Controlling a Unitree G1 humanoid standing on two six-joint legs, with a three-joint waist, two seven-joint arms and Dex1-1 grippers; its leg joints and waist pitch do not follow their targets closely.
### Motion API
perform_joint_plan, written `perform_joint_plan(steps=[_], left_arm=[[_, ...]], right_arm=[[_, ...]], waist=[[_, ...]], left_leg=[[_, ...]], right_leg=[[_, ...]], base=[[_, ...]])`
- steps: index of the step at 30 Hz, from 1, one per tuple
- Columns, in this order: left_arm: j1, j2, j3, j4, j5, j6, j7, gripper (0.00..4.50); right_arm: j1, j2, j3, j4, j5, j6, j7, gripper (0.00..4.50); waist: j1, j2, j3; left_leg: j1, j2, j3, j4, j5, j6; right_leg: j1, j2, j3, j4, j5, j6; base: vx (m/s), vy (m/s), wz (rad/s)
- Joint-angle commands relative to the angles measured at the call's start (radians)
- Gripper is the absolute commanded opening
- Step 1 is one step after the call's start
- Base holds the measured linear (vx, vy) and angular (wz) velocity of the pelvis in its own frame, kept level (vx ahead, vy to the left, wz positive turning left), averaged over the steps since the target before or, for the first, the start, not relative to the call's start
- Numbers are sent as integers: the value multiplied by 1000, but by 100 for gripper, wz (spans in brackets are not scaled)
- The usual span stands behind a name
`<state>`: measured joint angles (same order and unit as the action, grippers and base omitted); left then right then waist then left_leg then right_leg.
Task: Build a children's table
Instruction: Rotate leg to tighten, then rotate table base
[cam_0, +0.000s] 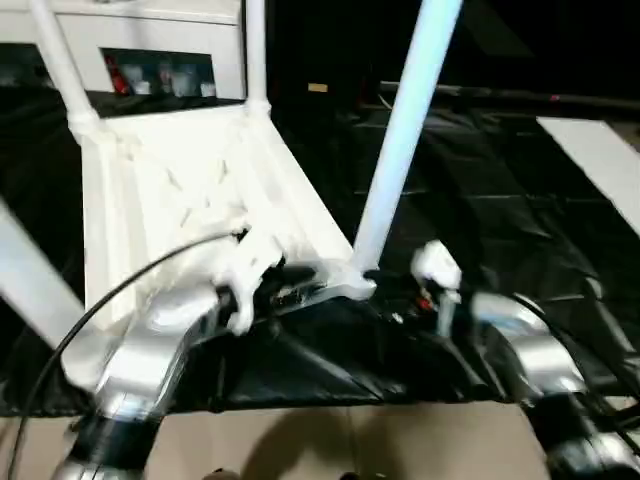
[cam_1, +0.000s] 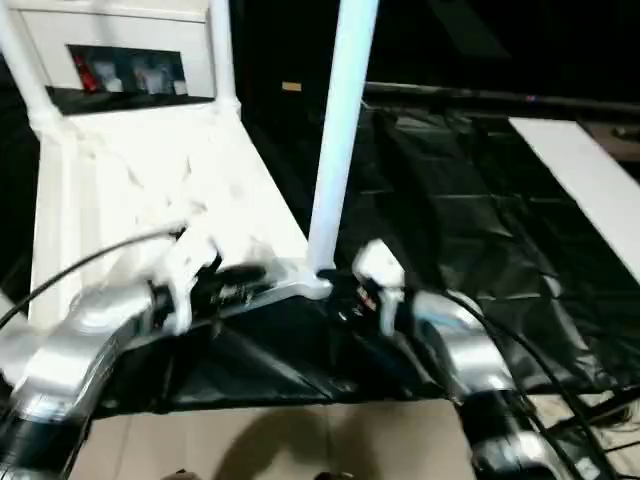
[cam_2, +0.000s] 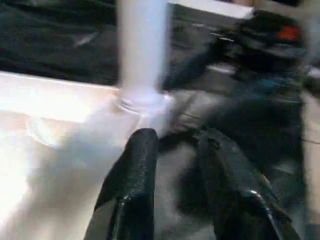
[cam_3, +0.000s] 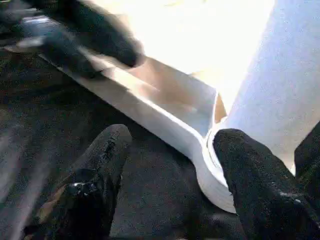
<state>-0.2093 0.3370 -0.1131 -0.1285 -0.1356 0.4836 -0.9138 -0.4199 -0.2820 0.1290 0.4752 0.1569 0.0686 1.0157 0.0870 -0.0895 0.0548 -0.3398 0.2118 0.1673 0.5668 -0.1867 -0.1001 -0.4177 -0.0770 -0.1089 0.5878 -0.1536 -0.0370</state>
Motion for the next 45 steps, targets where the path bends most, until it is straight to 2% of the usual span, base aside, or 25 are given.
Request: perform_joint_plan(steps=[1,2,3,4,7,8,10,12,14,16,18,21,22,26,27,28,30,31,34,35,37,40,42,43,45], left_arm=[[30,15,-17,-83,-38,52,-21,180],[49,19,-23,-107,-43,64,-20,187],[54,20,-25,-113,-45,68,-20,188],[77,21,-31,-140,-48,80,-13,191],[106,18,-36,-177,-52,100,4,229],[106,18,-36,-177,-52,100,4,229],[130,22,-38,-210,-60,121,17,227],[140,25,-38,-221,-64,127,19,265],[158,42,-31,-241,-80,134,15,272],[168,52,-25,-248,-88,133,8,277],[201,91,-2,-276,-112,132,-21,310],[235,131,21,-306,-138,133,-58,325],[245,141,28,-316,-146,134,-66,353],[282,183,63,-342,-175,141,-100,365],[282,183,63,-342,-175,141,-100,395],[320,229,110,-358,-208,141,-135,403],[342,253,144,-366,-232,145,-158,403],[382,304,210,-374,-281,156,-197,420],[400,331,242,-373,-303,163,-217,447],[417,352,266,-369,-314,167,-237,447],[450,392,315,-361,-339,186,-276,450],[487,447,396,-337,-366,200,-317,450],[493,471,436,-312,-376,205,-331,450],[495,513,489,-262,-389,205,-349,450],[487,538,516,-231,-388,202,-359,450]], right_arm=[[-37,7,4,51,-24,-22,-43,311],[-60,18,2,90,-38,-29,-81,311],[-66,20,2,101,-42,-31,-90,311],[-98,37,-7,154,-53,-40,-142,311],[-156,61,-26,248,-71,-50,-240,311],[-156,61,-26,248,-71,-50,-240,311],[-228,85,-54,363,-94,-64,-393,311],[-257,95,-68,409,-99,-69,-459,311],[-298,105,-84,478,-107,-89,-543,311],[-312,107,-94,504,-106,-93,-579,311],[-353,107,-133,585,-87,-115,-664,311],[-370,93,-148,628,-81,-126,-700,311],[-378,91,-149,647,-83,-135,-712,311],[-390,87,-151,683,-90,-152,-722,311],[-390,87,-151,683,-90,-152,-722,311],[-396,88,-157,703,-90,-165,-706,311],[-395,90,-161,702,-85,-170,-678,311],[-392,93,-162,703,-80,-187,-611,311],[-391,95,-159,705,-80,-197,-575,311],[-380,96,-154,694,-76,-201,-535,311],[-349,92,-129,664,-77,-210,-448,311],[-307,83,-97,630,-89,-226,-372,311],[-289,78,-92,612,-87,-225,-343,311],[-266,71,-92,583,-82,-221,-296,311],[-249,67,-93,563,-76,-211,-264,311]], waist=[[6,7,-54],[5,7,-55],[2,-4,-56],[2,-5,-52],[1,-4,-53],[-2,-4,-52],[-2,-4,-53],[-4,-2,-54],[0,1,-56],[-2,3,-59],[-3,3,-62],[-3,3,-61],[-4,2,-59],[-8,-3,-53],[-8,-3,-53],[-9,-8,-52],[-13,-6,-51],[-16,-12,-51],[-27,-5,-46],[-26,-3,-45],[-28,-1,-43],[-27,1,-42],[-25,0,-42],[-26,-1,-42],[-24,0,-41]], left_leg=[[-4,24,1,-61,-216,45],[-2,26,0,-60,-223,39],[-4,27,0,-61,-223,36],[-6,23,0,-63,-235,34],[-1,24,-1,-60,-256,15],[-1,22,-2,-61,-261,14],[-3,22,-2,-60,-258,5],[-3,20,-1,-59,-258,-3],[2,19,2,-56,-259,-10],[-2,18,3,-57,-244,-9],[-6,18,2,-57,-222,-12],[-6,17,6,-54,-216,-9],[-9,16,7,-55,-220,-7],[-10,15,5,-55,-280,-10],[-10,15,5,-55,-280,-10],[-7,15,4,-53,-298,-10],[-9,14,2,-53,-314,-9],[-9,14,2,-51,-317,-7],[-8,17,-3,-54,-349,-8],[0,19,-3,-54,-365,-9],[-6,19,-6,-56,-392,-7],[-5,19,-6,-56,-389,-6],[-2,19,-6,-57,-381,-5],[-2,20,-7,-58,-384,-5],[-3,17,-8,-59,-391,0]], right_leg=[[53,-67,54,-83,-436,-99],[52,-67,55,-78,-428,-103],[52,-68,54,-77,-423,-109],[53,-65,54,-81,-453,-95],[48,-66,56,-78,-463,-84],[47,-63,56,-78,-463,-85],[48,-63,56,-74,-457,-82],[48,-62,57,-73,-449,-79],[44,-60,59,-67,-405,-88],[48,-54,60,-57,-340,-99],[53,-55,60,-47,-288,-116],[53,-53,61,-45,-264,-124],[55,-53,62,-46,-279,-119],[50,-56,61,-56,-397,-92],[50,-56,61,-56,-397,-92],[46,-56,60,-62,-444,-74],[44,-58,60,-64,-478,-63],[43,-56,59,-63,-484,-61],[38,-52,58,-63,-491,-70],[31,-52,60,-65,-484,-80],[36,-53,61,-64,-495,-85],[35,-54,63,-65,-491,-90],[34,-53,65,-65,-489,-94],[35,-52,64,-65,-486,-97],[37,-52,65,-67,-499,-94]], base=[[0,0,0],[0,0,0],[0,0,0],[0,0,0],[0,0,0],[0,0,0],[0,0,0],[0,0,0],[0,0,0],[0,0,0],[0,0,0],[0,0,0],[0,0,0],[0,0,0],[0,0,0],[0,0,0],[0,0,0],[0,0,0],[0,0,0],[0,0,0],[0,0,0],[0,0,0],[0,0,0],[0,0,0],[0,0,0]])
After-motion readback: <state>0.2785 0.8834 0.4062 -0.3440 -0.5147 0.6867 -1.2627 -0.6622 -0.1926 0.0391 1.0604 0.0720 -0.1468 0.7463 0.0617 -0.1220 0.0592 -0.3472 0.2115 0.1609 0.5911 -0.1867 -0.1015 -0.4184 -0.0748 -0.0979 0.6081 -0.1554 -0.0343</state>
